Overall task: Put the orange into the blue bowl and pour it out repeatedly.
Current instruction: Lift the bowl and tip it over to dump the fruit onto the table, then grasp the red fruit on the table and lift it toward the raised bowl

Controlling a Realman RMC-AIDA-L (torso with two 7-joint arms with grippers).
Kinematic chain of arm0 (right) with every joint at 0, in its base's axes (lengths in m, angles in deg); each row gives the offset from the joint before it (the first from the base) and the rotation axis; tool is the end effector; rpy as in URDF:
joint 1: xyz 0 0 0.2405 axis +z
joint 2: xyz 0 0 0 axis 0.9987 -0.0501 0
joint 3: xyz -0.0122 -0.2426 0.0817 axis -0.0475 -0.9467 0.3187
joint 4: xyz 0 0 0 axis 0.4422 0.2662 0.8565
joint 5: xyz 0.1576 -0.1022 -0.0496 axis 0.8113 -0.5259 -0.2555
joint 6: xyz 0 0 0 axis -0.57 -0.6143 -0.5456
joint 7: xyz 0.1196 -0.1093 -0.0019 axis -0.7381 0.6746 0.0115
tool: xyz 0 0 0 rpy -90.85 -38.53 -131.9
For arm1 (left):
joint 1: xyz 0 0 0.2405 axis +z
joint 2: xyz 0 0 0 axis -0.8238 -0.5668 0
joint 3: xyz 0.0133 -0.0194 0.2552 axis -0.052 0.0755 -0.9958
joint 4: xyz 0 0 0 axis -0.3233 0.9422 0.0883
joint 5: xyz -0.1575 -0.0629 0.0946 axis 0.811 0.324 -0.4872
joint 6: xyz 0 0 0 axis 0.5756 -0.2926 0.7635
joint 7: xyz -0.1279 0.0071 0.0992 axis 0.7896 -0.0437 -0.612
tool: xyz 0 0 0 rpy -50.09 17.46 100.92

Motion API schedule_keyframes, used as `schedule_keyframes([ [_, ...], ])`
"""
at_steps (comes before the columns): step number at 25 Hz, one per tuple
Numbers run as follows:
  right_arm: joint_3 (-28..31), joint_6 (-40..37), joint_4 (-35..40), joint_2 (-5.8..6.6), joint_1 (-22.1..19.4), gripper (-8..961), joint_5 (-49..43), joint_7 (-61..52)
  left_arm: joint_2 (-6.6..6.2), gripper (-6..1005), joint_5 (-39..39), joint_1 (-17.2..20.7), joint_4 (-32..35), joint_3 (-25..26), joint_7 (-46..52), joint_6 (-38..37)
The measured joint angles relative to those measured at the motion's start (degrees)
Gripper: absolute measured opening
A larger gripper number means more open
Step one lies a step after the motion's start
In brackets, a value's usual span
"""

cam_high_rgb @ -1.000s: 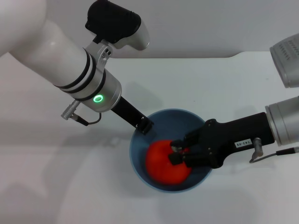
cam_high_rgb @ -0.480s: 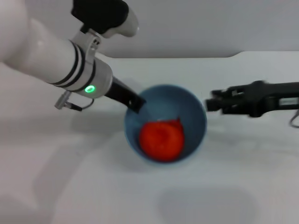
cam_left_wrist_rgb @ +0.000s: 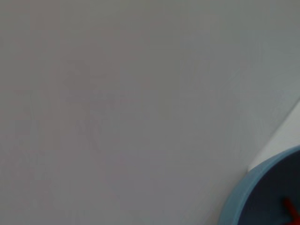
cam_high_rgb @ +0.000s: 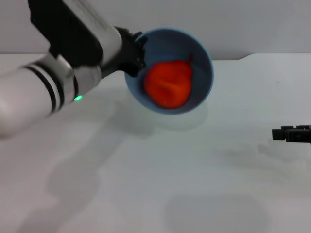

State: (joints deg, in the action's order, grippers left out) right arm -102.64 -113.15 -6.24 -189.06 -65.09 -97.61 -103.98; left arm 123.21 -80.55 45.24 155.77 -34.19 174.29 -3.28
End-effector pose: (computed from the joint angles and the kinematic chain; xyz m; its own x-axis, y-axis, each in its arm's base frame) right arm 0.2859 0.3006 0.0501 0.4812 -0.7807 -0.3988 -0.8688 -0.4855 -0.0978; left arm -0.1325 0.3420 -0.0260 0.9829 -0.0010 0.1842 0.1452 -0.6112 -0.7780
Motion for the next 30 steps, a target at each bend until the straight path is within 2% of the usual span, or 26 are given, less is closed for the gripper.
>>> schedule_keyframes([
  [1,0.34,0.1,-0.4,-0.03,-0.11,449,-0.15,0.01,0.01,-1,-0.27,2.38,-0.72,-3.91,-5.3,8.39],
  [2,0.81,0.14,-0.84,-0.01,-0.19,449,-0.17,0.09,0.01,-1,-0.27,2.38,-0.72,-3.91,-5.3,8.39],
  [7,3.13,0.24,-1.65,0.19,-0.26,448,-0.11,0.26,0.01,-1,-5.54,5.61,-8.85,-15.67,-16.37,34.04],
  [11,4.28,0.24,-1.81,0.31,0.05,448,0.08,0.38,0.58,-1,-10.04,3.5,-22.57,-24.29,-26.76,56.0],
  [14,4.33,0.23,-1.87,0.44,0.25,448,0.12,0.42,0.76,-1,-9.83,1.46,-27.33,-27.04,-32.19,61.83],
  [18,4.36,0.24,-1.92,0.48,0.42,448,0.11,0.52,0.97,-1,-9.74,-0.17,-31.02,-29.56,-40.69,62.85],
  [21,4.39,0.33,-2.21,0.48,0.53,449,0.13,0.76,1.04,-1,-7.3,-1.1,-32.44,-30.96,-41.9,63.8],
  [23,4.4,0.38,-2.72,0.46,0.6,449,0.16,1.37,1.06,-2,-1.57,-1.52,-31.6,-31.44,-40.56,65.04],
  [25,4.41,0.39,-3.33,0.42,0.82,449,0.19,2.11,0.97,-2,8.84,-1.63,-27.52,-30.88,-39.3,64.45],
  [28,4.01,0.41,-4.61,0.26,1.6,449,0.2,3.32,0.38,-2,24.73,-1.15,-18.61,-24.59,-39.24,54.25],
  [30,3.79,0.4,-5.07,0.18,2.28,449,0.06,3.88,0.38,-2,30.49,-0.96,-14.99,-17.5,-38.77,42.55],
])
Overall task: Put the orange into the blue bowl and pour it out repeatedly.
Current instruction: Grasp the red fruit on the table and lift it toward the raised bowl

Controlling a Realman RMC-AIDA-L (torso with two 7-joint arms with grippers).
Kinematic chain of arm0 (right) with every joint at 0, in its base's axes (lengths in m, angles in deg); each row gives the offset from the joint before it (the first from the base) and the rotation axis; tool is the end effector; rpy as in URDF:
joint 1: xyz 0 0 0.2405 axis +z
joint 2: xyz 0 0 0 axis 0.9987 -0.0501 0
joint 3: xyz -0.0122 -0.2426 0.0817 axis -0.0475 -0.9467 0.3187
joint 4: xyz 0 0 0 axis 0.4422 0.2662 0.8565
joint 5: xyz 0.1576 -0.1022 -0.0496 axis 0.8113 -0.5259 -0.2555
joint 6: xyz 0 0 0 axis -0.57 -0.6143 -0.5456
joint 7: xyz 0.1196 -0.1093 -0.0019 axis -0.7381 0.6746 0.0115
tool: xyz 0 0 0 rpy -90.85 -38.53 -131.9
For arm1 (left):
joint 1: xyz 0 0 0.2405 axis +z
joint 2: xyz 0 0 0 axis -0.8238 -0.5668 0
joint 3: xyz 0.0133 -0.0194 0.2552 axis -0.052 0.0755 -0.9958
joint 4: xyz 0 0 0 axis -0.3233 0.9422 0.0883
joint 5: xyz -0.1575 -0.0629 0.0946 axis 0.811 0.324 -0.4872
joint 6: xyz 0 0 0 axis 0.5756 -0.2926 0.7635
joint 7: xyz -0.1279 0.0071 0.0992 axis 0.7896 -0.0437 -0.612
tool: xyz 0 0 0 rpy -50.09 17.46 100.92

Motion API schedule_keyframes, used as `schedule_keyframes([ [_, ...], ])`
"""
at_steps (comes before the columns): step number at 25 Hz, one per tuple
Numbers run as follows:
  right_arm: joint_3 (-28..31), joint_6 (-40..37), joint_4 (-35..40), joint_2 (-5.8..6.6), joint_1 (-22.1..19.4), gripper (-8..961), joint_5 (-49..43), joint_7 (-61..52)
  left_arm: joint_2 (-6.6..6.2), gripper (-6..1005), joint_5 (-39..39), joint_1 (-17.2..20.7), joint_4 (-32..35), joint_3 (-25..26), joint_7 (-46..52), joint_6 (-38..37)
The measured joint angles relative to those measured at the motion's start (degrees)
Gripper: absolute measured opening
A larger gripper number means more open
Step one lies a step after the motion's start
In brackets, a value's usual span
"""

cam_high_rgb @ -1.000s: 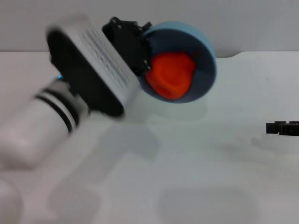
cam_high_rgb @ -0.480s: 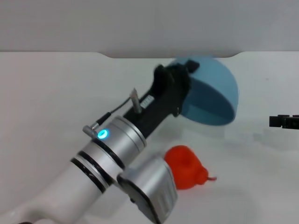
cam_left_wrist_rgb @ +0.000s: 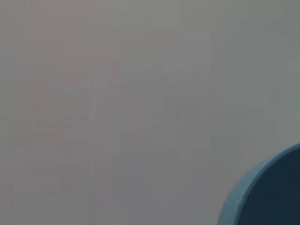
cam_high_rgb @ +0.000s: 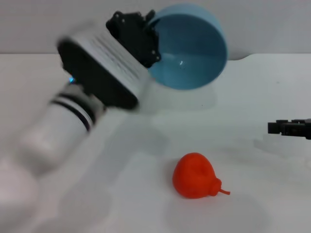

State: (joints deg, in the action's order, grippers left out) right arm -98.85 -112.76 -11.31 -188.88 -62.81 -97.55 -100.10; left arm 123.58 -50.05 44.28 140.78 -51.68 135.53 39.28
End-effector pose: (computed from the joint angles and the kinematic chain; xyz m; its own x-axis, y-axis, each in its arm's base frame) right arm 0.2854 0.3075 0.0463 0.4787 -0.7612 -0.4375 -0.8616 -0.5032 -0.0673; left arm -0.1242 0.3350 -0.0540 0.9546 -0.2649 0.1360 0.0297 -0.3698 -0.9286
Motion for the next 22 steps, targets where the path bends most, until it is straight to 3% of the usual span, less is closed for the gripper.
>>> schedule_keyframes([
  [4,-0.05,0.07,-1.19,-0.25,1.52,449,-0.13,0.76,-0.04,-2,7.23,-2.86,0.8,15.73,7.64,-29.52],
  [5,-0.07,0.05,-1.71,-0.28,2.02,449,-0.14,1.18,-0.15,-2,7.94,-5.88,-1.74,22.56,13.22,-40.31],
  [8,-0.21,0.11,-3.43,-0.44,3.64,449,-0.21,3.55,-0.53,-2,7.76,-13.54,-9.96,36.27,23.17,-59.6],
  [11,-1.5,0.82,-6.18,-0.67,5.72,449,-0.24,6.73,-0.91,-2,4.52,-20.31,-18.53,50.51,28.03,-74.96],
  [13,-2.15,1.33,-6.9,-0.66,6.21,449,-0.24,7.29,-0.91,-2,-1.1,-22.38,-19.81,56.28,31.81,-81.97],
  [18,-7.54,5.49,-11.06,-0.71,8.5,448,-0.05,10.25,-1.33,-2,-17.51,-24.03,-16.33,60.12,45.15,-94.41],
  [22,-12.58,10.16,-15.77,-0.9,11.34,448,0.11,12.85,-0.68,-2,-23.81,-23.2,-12.56,60.17,48.77,-99.11],
])
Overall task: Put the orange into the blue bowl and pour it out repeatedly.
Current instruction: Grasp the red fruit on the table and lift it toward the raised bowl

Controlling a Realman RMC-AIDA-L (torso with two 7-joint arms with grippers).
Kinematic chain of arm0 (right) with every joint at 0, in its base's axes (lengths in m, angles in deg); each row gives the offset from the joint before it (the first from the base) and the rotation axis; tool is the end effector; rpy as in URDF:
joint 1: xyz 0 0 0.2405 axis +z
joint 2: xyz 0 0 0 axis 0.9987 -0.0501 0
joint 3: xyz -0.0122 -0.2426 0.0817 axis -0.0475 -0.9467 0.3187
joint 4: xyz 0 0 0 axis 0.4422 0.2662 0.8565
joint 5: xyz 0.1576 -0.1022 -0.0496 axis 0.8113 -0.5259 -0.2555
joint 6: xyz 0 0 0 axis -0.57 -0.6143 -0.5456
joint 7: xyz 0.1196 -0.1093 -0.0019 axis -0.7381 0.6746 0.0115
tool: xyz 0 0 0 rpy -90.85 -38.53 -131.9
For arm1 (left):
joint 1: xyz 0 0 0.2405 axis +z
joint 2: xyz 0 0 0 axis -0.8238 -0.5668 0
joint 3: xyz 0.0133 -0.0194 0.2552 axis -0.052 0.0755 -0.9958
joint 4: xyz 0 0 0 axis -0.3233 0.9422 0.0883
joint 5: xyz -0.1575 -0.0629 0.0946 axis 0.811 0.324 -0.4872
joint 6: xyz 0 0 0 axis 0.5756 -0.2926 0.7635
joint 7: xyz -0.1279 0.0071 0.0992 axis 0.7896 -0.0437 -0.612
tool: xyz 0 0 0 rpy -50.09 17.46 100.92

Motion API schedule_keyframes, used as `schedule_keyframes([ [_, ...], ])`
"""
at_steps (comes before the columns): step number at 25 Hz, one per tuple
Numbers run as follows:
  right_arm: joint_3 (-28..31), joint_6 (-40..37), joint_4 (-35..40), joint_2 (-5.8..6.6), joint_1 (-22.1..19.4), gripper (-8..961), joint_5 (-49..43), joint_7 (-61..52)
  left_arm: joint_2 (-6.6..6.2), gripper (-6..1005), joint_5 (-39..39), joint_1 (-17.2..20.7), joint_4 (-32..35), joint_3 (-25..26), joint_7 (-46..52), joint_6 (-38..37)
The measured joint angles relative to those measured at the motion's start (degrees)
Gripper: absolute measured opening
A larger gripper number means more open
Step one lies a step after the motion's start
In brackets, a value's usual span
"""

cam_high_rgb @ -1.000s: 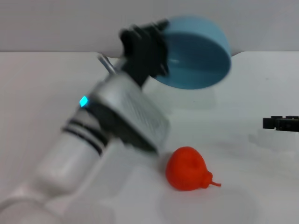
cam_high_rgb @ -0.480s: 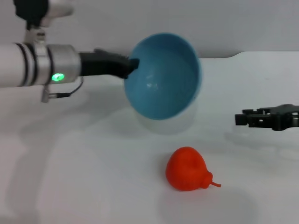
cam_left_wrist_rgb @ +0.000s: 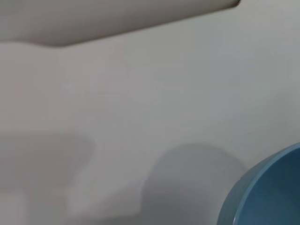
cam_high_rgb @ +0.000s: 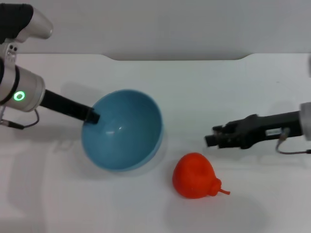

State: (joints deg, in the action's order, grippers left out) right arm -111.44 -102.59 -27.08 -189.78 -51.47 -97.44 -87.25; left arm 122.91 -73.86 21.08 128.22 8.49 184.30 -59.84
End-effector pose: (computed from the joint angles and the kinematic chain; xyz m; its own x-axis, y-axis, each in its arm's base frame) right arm 0.2391 0.3396 -0.0308 0.7195 -0.6391 -0.2718 -0.6709 -0.7407 -0.0343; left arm -0.2222 0.3652 -0.0011 0.5834 0.8081 0.0811 0.7711 -0.5198 -0.3676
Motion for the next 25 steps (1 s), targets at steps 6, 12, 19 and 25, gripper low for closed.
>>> schedule_keyframes([
  [6,-7.64,0.74,-5.82,-0.38,4.67,448,0.17,2.97,0.07,-2,-1.9,2.48,5.3,0.1,2.47,-3.3],
  [12,-11.29,3.35,-7.58,-0.53,5.35,583,0.2,2.35,0.05,-1,-2.01,3.51,6.94,-0.14,3.06,-4.11],
  [19,-13.23,5.14,-10.2,-0.52,4.96,683,-0.29,1.78,0.08,-1,-2.1,3.08,6.99,-0.43,3.1,-4.23],
  [25,-18.47,7.49,-10.45,-0.55,4.82,640,-0.3,-0.09,0.12,-1,-2.16,2.79,7.03,-0.58,3.11,-4.25],
])
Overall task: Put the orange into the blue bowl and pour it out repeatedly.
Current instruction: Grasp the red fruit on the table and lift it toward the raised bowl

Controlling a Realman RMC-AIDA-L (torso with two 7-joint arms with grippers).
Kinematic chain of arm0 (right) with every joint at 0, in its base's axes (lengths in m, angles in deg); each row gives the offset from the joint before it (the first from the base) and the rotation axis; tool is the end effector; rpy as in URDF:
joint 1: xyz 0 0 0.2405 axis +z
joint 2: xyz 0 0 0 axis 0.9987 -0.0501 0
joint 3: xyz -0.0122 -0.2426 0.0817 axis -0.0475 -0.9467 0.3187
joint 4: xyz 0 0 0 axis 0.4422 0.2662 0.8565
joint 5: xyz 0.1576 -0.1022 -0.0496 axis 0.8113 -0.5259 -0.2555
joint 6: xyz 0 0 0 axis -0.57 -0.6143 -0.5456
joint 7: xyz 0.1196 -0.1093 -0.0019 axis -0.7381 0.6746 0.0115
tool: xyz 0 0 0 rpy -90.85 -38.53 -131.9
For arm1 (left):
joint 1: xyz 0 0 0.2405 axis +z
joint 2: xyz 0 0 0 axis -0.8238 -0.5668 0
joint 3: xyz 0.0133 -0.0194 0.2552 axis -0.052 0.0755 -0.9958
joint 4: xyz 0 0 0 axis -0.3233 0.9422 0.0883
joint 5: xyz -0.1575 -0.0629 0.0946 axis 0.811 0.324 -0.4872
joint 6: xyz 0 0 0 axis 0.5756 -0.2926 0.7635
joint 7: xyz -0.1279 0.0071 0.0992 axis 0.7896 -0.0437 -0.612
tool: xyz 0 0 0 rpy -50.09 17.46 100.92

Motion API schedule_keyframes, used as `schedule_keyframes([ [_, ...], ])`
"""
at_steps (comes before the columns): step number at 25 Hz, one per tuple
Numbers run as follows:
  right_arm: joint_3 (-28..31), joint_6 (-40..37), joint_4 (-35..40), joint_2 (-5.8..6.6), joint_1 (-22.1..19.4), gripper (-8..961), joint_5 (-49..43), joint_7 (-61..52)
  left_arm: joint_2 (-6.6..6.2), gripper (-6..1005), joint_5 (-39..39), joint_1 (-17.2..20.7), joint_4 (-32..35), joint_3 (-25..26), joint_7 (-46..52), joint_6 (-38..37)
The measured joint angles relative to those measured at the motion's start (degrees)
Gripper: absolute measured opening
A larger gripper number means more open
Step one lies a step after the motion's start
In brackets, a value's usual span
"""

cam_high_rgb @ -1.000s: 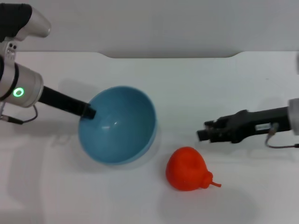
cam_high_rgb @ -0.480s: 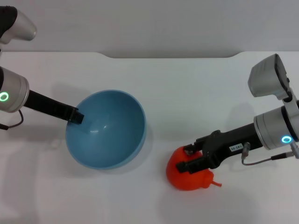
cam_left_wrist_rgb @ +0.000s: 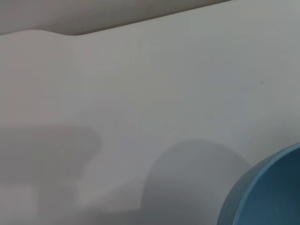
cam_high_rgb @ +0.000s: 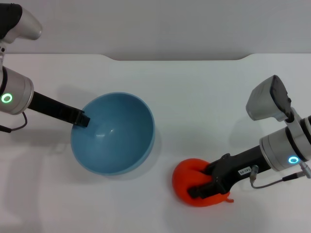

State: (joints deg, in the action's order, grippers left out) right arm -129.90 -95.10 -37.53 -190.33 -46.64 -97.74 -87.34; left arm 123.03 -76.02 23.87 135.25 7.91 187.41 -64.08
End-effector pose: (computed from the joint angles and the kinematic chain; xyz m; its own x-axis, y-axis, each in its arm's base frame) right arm 0.2395 0.3167 -0.0907 0.7982 -0.6021 0.0170 -0.6023 -0.7979 0.0245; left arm -0.2237 0.3533 0.0122 0.5680 0.8204 0.0657 0.7676 -0.4993 -0.4017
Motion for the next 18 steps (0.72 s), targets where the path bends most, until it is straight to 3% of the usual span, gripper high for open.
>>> schedule_keyframes([
  [6,0.24,-1.16,3.29,0.12,-1.45,578,0.57,-0.06,0.01,-1,-0.04,-0.35,-0.29,-0.4,0.0,0.01],
  [10,1.23,-2.97,8.34,0.3,-4.77,439,3.53,0.02,0.01,0,-0.04,-0.56,-0.49,-1.1,0.02,-0.13],
  [18,2.49,-7.08,28.6,0.38,-15.35,190,11.45,-0.54,0.08,0,0.0,-1.94,-2.4,-6.57,0.92,1.28],
])
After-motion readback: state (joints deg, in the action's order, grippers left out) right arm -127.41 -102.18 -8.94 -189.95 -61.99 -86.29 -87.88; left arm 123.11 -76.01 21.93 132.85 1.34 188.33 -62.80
